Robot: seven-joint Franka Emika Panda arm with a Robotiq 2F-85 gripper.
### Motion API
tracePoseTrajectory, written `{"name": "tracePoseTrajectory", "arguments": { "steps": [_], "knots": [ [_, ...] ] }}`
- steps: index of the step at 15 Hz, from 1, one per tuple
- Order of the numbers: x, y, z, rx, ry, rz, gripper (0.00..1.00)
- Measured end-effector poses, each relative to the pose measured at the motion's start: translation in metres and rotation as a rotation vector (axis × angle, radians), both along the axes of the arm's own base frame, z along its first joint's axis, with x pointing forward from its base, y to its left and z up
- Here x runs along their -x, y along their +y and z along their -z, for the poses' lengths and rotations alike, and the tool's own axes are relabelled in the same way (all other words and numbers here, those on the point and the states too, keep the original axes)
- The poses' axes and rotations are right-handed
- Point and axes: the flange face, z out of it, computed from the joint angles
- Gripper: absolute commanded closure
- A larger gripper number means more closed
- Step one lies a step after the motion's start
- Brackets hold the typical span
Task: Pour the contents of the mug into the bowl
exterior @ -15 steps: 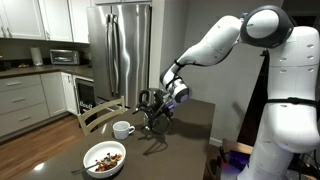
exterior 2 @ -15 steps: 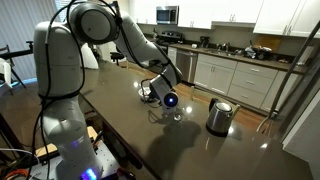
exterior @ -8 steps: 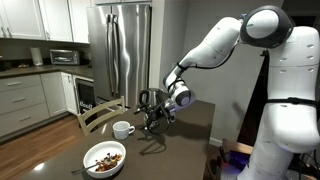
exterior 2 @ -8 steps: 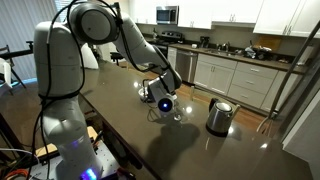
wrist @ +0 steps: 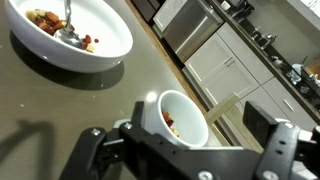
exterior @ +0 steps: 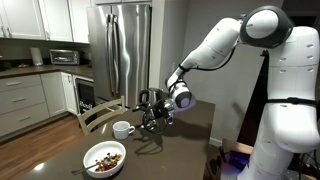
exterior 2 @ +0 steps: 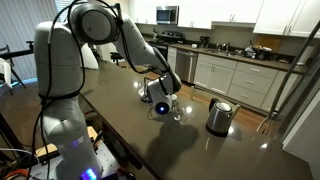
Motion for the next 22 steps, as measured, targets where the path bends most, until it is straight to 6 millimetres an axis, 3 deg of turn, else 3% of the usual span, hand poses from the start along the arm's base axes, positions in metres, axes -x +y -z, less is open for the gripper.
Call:
{"name": "tracePoseTrajectory", "arguments": {
  "steps": [6, 14, 22],
  "knots": [
    [-0.001, 0.007, 0.0, 0.012, -0.015, -0.027, 0.0],
    [-0.004, 0.011, 0.016, -0.151, 0.009, 0.138, 0.0],
    [0.008, 0.04, 0.034, -0.253, 0.042, 0.218, 0.0]
  ]
}}
